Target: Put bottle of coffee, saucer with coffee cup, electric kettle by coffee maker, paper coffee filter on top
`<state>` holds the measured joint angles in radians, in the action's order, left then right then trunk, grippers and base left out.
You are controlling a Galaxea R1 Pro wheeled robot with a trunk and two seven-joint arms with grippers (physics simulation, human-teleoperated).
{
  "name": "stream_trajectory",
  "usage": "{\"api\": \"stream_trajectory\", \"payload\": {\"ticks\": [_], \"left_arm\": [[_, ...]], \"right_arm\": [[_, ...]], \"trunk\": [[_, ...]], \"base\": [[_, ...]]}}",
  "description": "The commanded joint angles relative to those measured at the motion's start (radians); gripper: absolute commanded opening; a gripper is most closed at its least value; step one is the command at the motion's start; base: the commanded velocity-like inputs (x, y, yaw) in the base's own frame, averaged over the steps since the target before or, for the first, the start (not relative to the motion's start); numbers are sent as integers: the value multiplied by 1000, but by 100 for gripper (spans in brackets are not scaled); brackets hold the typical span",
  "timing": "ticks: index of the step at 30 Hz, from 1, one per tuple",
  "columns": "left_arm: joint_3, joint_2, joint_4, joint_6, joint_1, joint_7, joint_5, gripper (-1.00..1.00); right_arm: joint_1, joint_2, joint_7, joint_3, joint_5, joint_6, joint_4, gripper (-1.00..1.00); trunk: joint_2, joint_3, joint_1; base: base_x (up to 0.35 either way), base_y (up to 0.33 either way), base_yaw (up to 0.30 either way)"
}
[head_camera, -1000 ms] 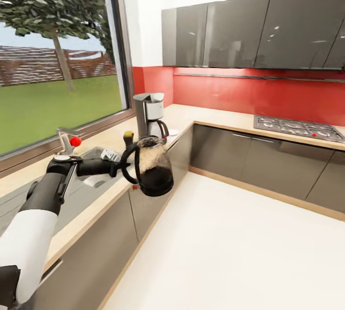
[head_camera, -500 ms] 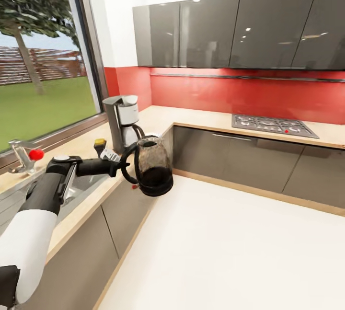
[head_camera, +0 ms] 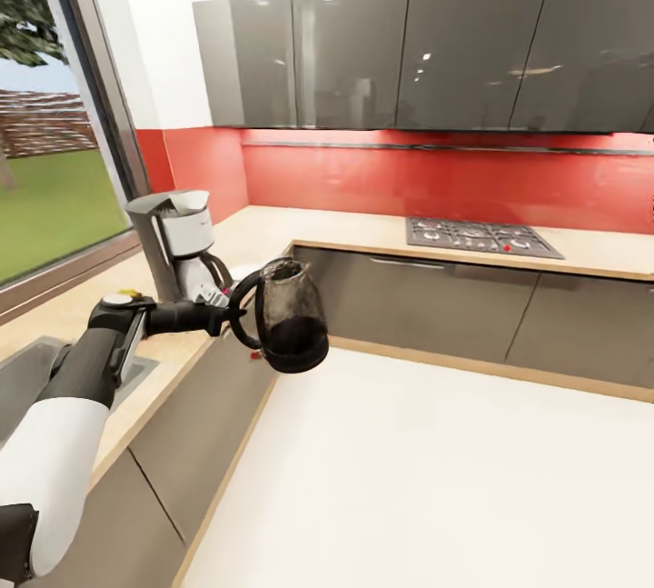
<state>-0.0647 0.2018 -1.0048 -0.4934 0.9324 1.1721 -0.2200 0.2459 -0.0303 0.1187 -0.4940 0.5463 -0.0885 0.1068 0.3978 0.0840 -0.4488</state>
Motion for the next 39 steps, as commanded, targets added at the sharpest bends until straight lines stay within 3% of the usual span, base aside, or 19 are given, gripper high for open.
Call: {"api": "stream_trajectory", "payload": {"ticks": [1,27,39], "left_arm": [[-3,0,-1,-10,1,7,-4,-100],[-3,1,-3,-9,1,7,-4,-100],[-3,1,-3,-10,-1,7,-3,-100]], "right_arm": [[1,0,4,-7,11,-4,0,100],[1,0,5,-7,11,-4,-1,100],[1,0,6,-8,10,-4,-2,100]], "trunk": [[2,2,-1],[2,2,-1],[2,-3,-1]], "base": [[335,0,-56],[321,-57,-20],[283,-149,-222]]}}
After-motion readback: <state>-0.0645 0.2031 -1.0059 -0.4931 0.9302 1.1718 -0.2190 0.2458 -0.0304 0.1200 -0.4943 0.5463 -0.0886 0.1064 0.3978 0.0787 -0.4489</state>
